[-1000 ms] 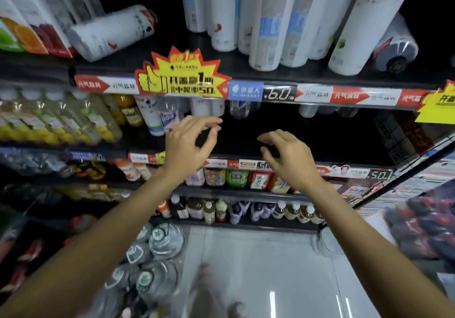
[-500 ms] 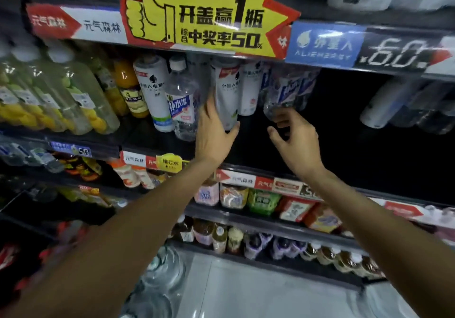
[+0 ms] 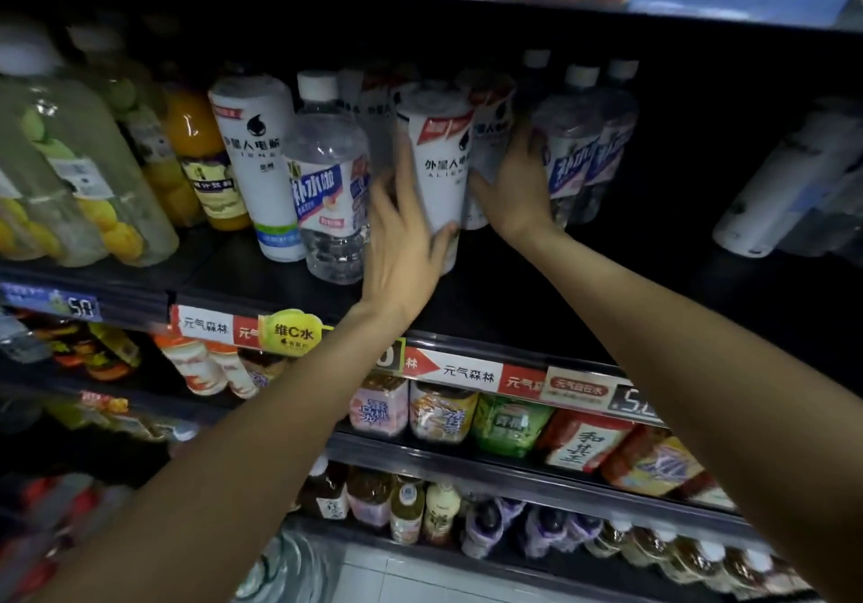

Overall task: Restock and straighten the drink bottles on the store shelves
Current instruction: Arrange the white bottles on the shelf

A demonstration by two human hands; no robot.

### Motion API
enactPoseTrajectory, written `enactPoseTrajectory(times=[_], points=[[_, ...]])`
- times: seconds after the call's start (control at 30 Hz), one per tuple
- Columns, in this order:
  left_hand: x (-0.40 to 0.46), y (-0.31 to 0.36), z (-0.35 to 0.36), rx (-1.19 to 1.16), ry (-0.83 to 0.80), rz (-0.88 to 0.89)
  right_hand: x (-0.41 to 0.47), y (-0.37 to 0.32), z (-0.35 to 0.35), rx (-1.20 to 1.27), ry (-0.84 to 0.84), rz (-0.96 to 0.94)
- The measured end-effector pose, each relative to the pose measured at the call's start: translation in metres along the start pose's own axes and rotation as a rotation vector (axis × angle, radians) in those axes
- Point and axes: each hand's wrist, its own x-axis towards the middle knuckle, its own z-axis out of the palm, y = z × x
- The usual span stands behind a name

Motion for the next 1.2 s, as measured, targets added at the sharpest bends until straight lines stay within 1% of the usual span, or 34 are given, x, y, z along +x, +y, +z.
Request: enactPoseTrajectory(times=[0.07, 0.2, 0.3, 0.43, 0.5, 0.57, 0.63, 0.7, 0.8, 1.03, 1.1, 1.2], points=[[-0.011, -0.001, -0.008, 0.009, -0.021, 0.029, 0.006, -0.005, 0.004, -0.018, 0.035, 0.025], [-0.016, 0.001, -0.02, 0.01, -0.038, 0.012, 0.019, -0.013, 0.013, -0.236, 0.136, 0.078], [-0.017, 0.005, -0.023, 0.07, -0.017, 0.018, 0.025, -0.017, 0.017, -0.318, 0.202, 0.146], [-0.02, 0.004, -0.022, 0.109, 0.009, 0.003, 0.021, -0.022, 0.013, -0.222, 0.169, 0.199], [-0.02, 0.004, -0.022, 0.113, 0.011, -0.007, 0.01, -0.023, 0.01, -0.164, 0.165, 0.161], [-0.019, 0.006, -0.023, 0.111, 0.01, -0.015, -0.003, -0.021, 0.005, -0.038, 0.196, 0.128], [-0.019, 0.006, -0.024, 0.101, 0.007, -0.03, -0.02, -0.016, -0.002, 0.056, 0.205, 0.146], [-0.019, 0.005, -0.023, 0.081, -0.005, -0.038, -0.037, -0.008, -0.012, 0.113, 0.185, 0.142], [-0.019, 0.01, -0.023, 0.033, -0.022, -0.078, -0.061, -0.002, -0.03, 0.205, 0.172, 0.081], [0.0, 0.026, -0.023, -0.046, -0.019, -0.207, -0.087, -0.001, -0.058, 0.244, 0.137, 0.022], [0.002, 0.028, -0.024, -0.055, -0.023, -0.228, -0.089, 0.0, -0.061, 0.292, 0.107, 0.032], [-0.006, 0.032, -0.034, -0.156, -0.013, -0.249, -0.099, -0.003, -0.066, 0.371, 0.084, 0.028]])
